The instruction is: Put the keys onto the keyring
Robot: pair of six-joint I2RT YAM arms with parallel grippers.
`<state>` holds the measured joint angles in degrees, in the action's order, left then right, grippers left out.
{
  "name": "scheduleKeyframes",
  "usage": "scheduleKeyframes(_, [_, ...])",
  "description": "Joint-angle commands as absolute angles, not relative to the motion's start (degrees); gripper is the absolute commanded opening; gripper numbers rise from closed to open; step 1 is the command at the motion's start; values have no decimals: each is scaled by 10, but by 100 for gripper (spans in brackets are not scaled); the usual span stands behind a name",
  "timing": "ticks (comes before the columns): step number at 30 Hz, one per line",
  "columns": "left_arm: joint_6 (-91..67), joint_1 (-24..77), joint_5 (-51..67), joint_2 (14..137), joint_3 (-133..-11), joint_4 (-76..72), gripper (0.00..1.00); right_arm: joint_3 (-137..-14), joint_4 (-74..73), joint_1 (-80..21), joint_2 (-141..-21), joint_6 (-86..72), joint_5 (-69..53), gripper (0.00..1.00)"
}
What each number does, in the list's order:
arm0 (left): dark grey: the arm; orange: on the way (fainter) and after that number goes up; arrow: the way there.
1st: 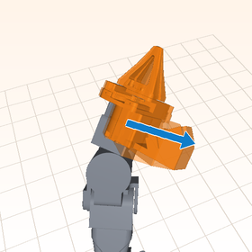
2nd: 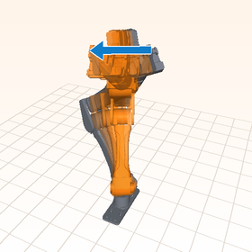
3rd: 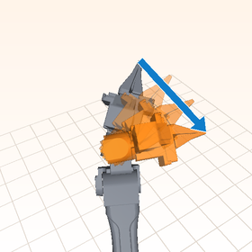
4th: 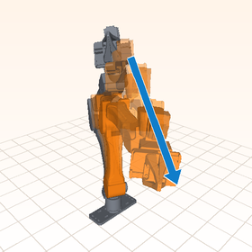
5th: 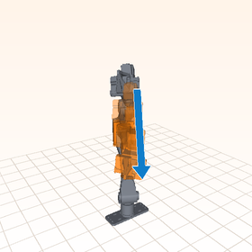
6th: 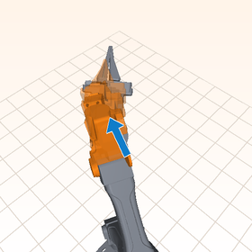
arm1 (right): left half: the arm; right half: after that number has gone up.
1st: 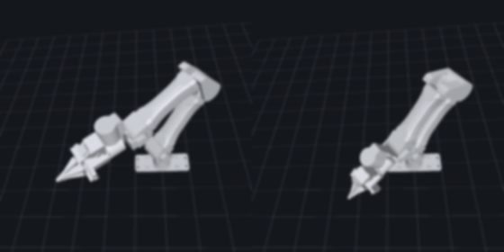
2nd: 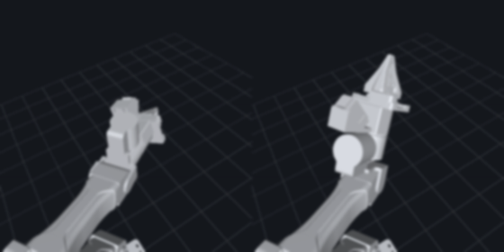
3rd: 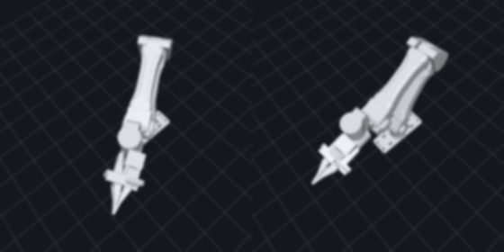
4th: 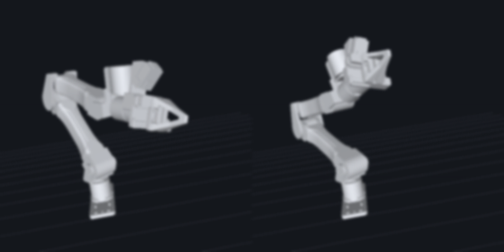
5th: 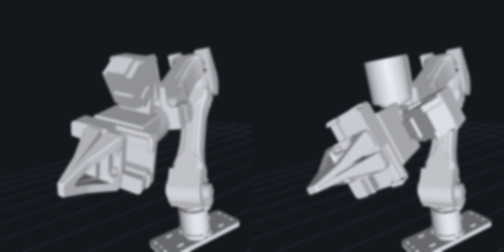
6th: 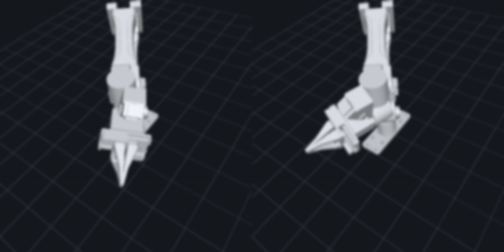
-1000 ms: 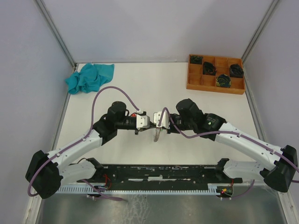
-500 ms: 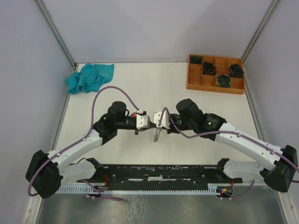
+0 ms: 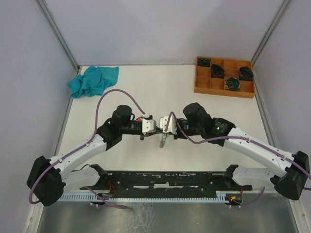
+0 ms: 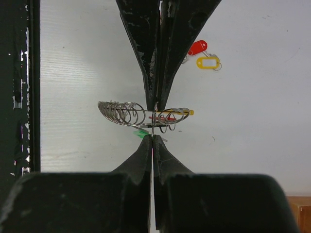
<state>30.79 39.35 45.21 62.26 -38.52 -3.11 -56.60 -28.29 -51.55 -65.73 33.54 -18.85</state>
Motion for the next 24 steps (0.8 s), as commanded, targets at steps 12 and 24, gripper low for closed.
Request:
scheduleKeyframes(12, [277, 395, 459, 622, -415, -59, 3, -598, -241, -524, -668, 328, -224, 1])
scheduleKeyframes(24, [288, 398, 395, 625, -429, -21, 3, -621, -267, -525, -684, 328, -216, 1])
